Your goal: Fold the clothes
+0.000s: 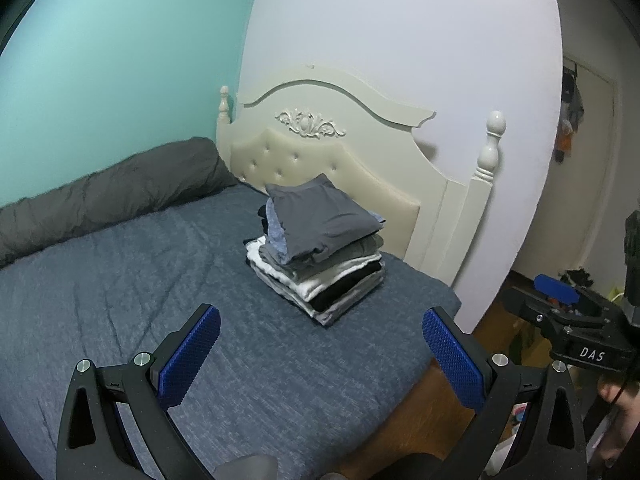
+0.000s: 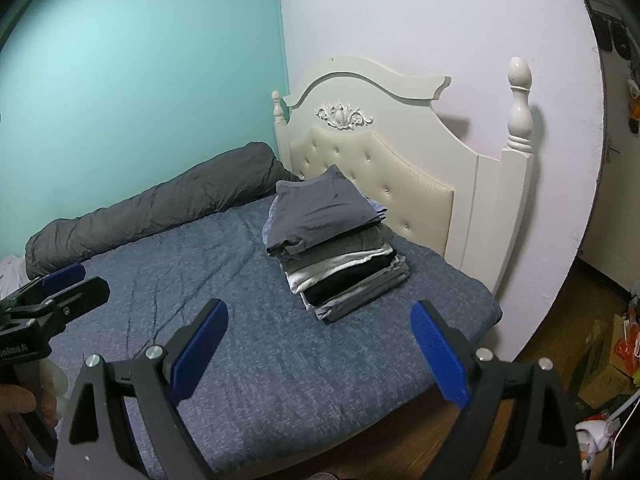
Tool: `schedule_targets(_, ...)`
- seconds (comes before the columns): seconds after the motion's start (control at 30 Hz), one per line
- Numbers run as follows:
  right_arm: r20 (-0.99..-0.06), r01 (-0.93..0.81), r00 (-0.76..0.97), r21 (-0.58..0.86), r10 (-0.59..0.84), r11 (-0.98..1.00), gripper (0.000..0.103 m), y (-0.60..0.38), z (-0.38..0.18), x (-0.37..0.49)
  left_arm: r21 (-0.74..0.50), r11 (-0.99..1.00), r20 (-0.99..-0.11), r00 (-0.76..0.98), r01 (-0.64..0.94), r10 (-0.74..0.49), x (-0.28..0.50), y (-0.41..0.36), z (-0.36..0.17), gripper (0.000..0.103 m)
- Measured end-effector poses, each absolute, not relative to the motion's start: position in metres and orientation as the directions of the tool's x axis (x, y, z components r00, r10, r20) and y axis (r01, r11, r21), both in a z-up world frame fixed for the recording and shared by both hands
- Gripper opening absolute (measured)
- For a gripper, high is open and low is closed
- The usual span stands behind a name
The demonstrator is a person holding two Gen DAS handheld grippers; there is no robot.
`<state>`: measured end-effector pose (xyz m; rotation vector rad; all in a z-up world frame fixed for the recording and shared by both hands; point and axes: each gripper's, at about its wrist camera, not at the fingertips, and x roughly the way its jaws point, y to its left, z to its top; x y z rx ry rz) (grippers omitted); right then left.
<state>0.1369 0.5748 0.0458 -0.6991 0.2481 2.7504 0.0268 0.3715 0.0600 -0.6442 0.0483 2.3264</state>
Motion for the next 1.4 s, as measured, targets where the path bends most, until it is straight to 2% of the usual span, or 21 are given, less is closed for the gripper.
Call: schedule_targets(1.4,-0.489,-0.326,-0.838,0.095,0.241,-0.941,0.094,0.569,0.042,0.148,-0.159,-0.705,-0.437,-0.591,-0.691,0.678,0.046,0.362,0.068,0.103)
